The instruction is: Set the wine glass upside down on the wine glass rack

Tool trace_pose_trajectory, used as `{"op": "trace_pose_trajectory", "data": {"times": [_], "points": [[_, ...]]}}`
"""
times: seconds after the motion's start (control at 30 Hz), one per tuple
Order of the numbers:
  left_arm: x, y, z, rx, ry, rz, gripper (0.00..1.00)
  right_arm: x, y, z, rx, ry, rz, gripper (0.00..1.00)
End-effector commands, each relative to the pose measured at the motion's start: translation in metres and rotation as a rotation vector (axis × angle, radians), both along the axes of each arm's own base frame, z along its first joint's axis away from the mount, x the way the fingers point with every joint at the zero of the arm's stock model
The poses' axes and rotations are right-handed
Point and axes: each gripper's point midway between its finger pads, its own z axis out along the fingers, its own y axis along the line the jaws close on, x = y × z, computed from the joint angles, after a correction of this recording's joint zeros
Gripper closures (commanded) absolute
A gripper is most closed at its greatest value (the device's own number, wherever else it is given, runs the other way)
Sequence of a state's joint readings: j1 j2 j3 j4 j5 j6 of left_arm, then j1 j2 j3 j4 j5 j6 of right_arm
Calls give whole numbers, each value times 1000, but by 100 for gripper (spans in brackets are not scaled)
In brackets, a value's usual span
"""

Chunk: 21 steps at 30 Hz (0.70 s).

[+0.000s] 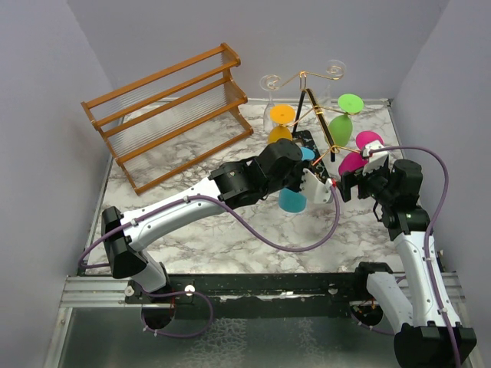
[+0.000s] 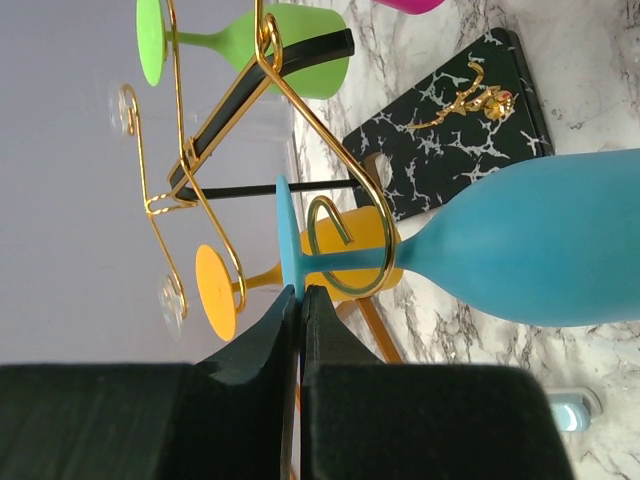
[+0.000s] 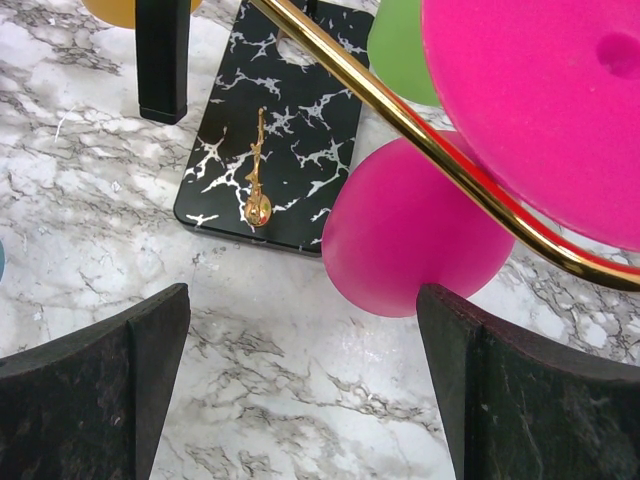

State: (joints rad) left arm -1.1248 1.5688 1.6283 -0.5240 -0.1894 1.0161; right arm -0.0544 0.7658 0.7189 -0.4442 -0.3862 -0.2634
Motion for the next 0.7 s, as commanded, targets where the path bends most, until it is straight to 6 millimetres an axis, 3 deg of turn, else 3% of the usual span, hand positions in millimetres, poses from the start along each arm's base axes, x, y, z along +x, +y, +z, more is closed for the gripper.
{"op": "trace_pose_trajectory", "data": {"times": [0.0,0.67], "points": [[7,7,25,-58,-43,37,100,3,1,13,-3,-44,18,5],[22,-11,13,-81,-29,90,100,1,5,13,2,-46,36,5]]}}
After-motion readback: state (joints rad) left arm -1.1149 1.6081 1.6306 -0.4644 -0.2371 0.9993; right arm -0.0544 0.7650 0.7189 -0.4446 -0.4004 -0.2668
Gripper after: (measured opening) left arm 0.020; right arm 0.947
